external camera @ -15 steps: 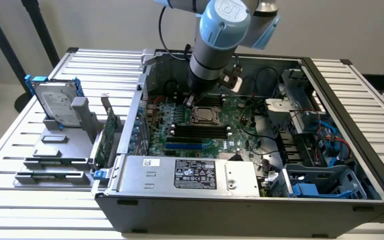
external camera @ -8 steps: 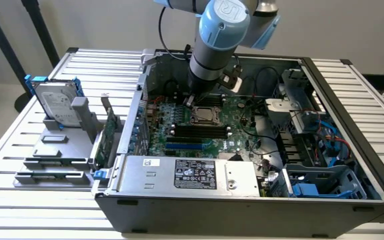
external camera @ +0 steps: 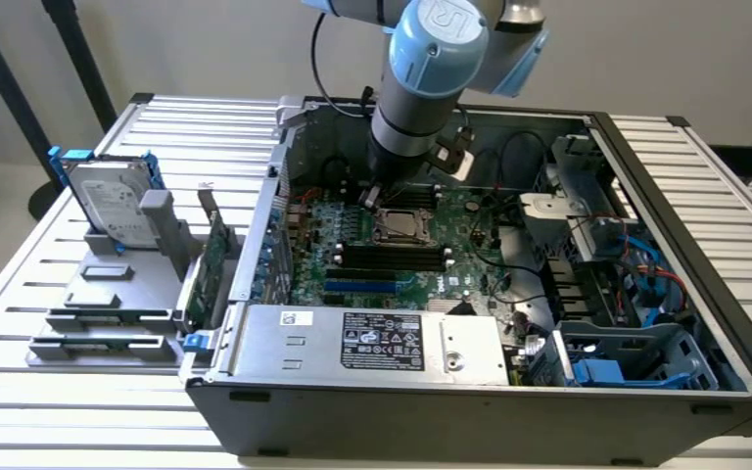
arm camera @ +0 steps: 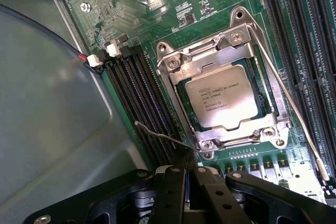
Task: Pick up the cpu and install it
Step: 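Install the first cpu locking lever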
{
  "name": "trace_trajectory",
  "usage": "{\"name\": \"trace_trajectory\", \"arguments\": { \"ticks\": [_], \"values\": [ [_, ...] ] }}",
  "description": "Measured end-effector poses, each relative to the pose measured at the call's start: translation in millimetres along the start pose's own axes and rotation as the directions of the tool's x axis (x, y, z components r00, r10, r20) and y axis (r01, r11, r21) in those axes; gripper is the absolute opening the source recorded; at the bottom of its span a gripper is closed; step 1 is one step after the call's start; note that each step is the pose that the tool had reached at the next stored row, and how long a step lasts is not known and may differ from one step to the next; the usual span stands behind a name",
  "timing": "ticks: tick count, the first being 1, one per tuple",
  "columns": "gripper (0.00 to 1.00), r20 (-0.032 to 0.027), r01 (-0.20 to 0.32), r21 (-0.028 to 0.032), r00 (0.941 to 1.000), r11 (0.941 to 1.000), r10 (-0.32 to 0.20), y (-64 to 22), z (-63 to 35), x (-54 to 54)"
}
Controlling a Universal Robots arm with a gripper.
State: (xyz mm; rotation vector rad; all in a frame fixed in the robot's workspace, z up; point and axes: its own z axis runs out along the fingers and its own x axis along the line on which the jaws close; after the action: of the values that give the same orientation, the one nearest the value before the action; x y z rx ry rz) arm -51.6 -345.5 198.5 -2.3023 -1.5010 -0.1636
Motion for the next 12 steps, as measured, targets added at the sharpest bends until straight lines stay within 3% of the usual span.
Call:
{"name": "trace_trajectory", "arguments": {
  "ticks": [12],
  "values": [
    [0.11,0.0083,-0.005,-0.0055,1.0,1.0,0.005,3.6,1.4,2.0]
  ]
}}
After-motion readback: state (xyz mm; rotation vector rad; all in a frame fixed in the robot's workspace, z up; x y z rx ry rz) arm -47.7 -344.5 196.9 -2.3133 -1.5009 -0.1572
